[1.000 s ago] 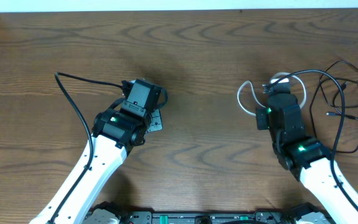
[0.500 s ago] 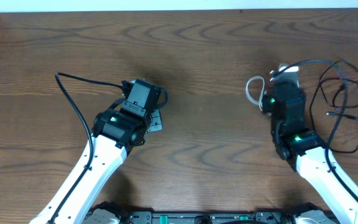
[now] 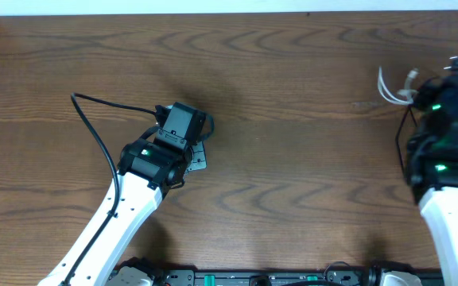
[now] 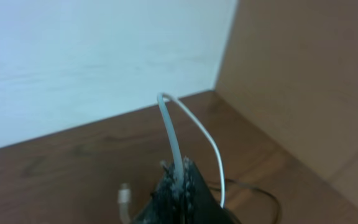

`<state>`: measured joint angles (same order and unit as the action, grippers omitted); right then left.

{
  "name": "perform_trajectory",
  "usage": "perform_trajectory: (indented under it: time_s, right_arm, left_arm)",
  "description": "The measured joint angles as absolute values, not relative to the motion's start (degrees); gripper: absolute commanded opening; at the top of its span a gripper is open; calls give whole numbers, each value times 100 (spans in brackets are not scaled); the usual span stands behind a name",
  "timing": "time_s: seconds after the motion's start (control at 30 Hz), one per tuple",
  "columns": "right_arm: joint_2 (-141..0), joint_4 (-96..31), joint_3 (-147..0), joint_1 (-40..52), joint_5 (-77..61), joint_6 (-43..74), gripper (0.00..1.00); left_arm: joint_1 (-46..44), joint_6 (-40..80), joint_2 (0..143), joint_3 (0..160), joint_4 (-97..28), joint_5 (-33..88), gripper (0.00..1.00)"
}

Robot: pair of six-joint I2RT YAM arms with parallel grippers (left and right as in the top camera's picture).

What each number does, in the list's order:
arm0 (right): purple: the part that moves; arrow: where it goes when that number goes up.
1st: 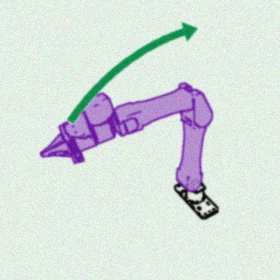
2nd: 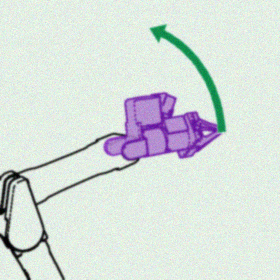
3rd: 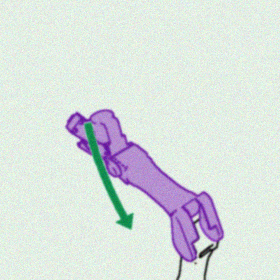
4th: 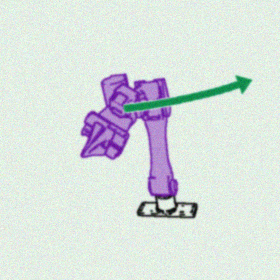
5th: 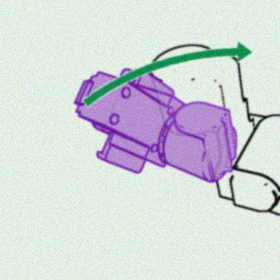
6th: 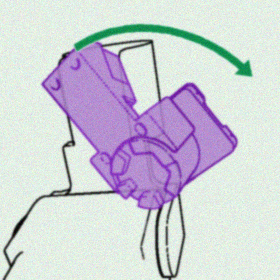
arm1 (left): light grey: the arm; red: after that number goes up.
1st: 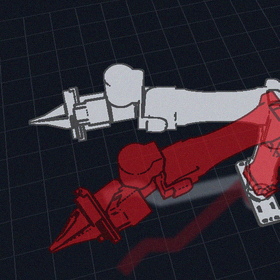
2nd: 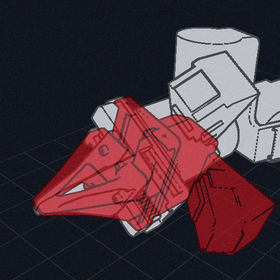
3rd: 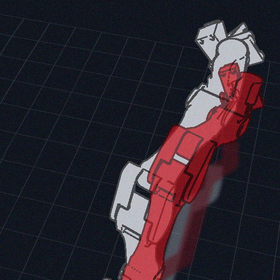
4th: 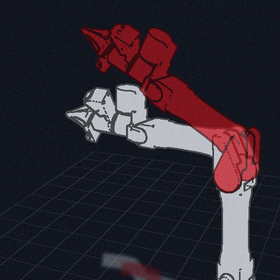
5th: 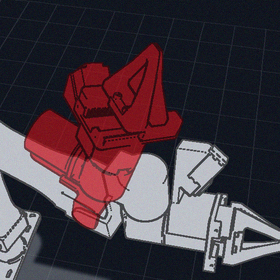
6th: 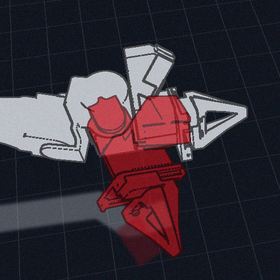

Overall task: Untangle cables
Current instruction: 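Carry the white cable with the right gripper to the right edge, then lower the white cable onto the cable pile and open the right gripper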

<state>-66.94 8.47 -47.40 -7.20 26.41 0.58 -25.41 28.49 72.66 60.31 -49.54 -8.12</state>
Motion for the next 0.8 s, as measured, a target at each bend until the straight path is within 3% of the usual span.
perform_trajectory:
  time_s: [0.37,0.5,0.53,0.7,0.8]
  right_arm:
    - [-7819,-1920,-6707,-2497,1308,331,1]
    - [-8372,-2491,-7011,-2762,1201,569,1]
    - [-8477,-2561,-7035,-2801,1184,622,5]
    - [-8888,-2856,-7041,-2873,1074,893,62]
    - [-9030,-2902,-7043,-2875,917,941,69]
  left_arm:
    - [-2541,2849,7266,6031,-4950,-812,36]
    - [-2541,2849,7266,6031,-4952,-812,36]
    - [-2541,2849,7266,6031,-4954,-812,36]
    - [-2541,2849,7266,6031,-4958,-812,36]
    - [-2541,2849,7266,6031,-4958,-812,36]
